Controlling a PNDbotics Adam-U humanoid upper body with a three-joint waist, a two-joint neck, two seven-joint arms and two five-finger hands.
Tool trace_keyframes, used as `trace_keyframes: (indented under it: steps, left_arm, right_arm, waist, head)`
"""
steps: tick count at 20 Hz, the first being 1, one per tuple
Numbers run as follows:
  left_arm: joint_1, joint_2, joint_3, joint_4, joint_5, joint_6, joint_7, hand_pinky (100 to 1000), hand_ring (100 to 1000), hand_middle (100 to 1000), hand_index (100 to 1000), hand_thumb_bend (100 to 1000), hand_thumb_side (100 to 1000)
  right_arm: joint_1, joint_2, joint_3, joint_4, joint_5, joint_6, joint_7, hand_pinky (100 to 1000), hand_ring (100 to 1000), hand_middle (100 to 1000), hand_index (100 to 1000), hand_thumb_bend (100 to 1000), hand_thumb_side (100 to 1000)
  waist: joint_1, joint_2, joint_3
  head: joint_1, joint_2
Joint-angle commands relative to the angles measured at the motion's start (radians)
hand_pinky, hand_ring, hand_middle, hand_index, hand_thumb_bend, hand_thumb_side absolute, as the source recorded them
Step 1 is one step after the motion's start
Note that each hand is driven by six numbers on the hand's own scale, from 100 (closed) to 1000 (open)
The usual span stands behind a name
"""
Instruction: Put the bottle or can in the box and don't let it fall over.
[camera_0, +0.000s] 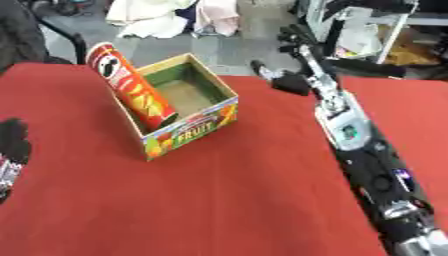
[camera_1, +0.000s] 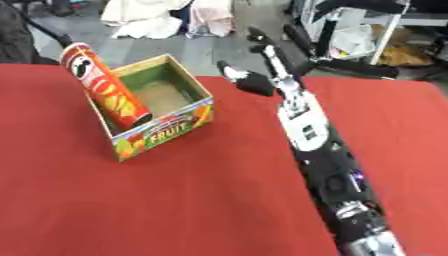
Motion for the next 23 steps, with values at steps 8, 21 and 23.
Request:
trace_keyframes:
  steps: [8, 21, 23]
  left_arm:
    - [0.01, 0.032, 0.013, -0.019, -0.006, 0.002, 0.009, 905, 838, 785, 893, 481, 796]
    - [0.013, 0.026, 0.005, -0.018, -0.002, -0.001, 0.002, 905, 838, 786, 893, 477, 795]
    - [0.014, 0.026, 0.005, -0.017, -0.003, 0.0, 0.002, 904, 838, 786, 892, 476, 795]
  right_arm:
    - [0.329, -0.062, -0.137, -0.295, 0.001, -0.046, 0.053, 978, 903, 923, 1000, 408, 312]
    - [0.49, 0.065, -0.19, -0.421, -0.04, -0.02, -0.008, 960, 885, 910, 1000, 375, 327]
    - [0.494, 0.075, -0.19, -0.43, -0.037, -0.015, -0.014, 958, 883, 909, 1000, 372, 333]
  waist:
    - [0.001, -0.028, -0.053]
    - [0.007, -0.036, -0.067]
    - [0.008, -0.037, -0.068]
  head:
    - [0.07, 0.026]
    - [0.075, 0.038]
    - [0.078, 0.041]
